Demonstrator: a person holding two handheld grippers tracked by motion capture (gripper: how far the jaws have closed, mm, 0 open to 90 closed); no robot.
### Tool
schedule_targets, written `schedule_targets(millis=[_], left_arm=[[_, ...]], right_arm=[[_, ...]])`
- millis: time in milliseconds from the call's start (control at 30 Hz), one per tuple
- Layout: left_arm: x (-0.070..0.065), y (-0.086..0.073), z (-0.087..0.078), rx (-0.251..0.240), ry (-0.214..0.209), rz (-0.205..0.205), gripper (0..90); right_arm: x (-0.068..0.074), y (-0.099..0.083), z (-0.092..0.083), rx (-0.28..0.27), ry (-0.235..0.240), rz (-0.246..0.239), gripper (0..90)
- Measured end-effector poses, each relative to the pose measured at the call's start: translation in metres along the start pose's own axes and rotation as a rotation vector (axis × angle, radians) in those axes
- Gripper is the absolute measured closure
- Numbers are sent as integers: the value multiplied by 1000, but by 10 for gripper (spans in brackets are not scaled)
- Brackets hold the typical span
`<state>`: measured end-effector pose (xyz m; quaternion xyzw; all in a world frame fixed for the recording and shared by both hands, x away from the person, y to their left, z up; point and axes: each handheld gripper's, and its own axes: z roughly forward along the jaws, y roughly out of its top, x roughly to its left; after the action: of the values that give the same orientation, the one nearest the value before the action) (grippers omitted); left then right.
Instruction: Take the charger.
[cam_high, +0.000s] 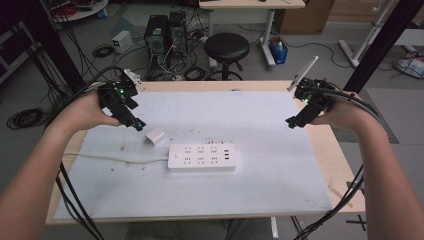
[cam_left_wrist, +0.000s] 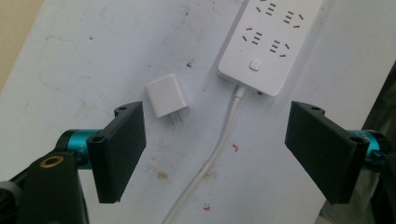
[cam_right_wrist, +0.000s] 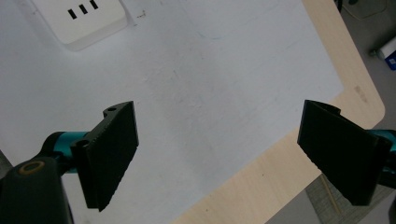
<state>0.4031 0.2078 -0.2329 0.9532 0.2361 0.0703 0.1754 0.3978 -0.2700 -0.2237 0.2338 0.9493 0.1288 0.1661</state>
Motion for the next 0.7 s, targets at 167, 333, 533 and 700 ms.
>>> schedule_targets(millis=[167,333,533,700], left_arm=[[3,0,7,-4,18,-13,205],[5,0,21,23,18,-56,206],[10,0,38,24,14,-78,206],[15,0,68,66,3,-109,209]], right_arm=[[1,-2,4,5,1,9,118],[0,-5,6,-9,5,33,119],[0,-5,9,-1,0,39,118],[0,-8,14,-1,4,42,119]])
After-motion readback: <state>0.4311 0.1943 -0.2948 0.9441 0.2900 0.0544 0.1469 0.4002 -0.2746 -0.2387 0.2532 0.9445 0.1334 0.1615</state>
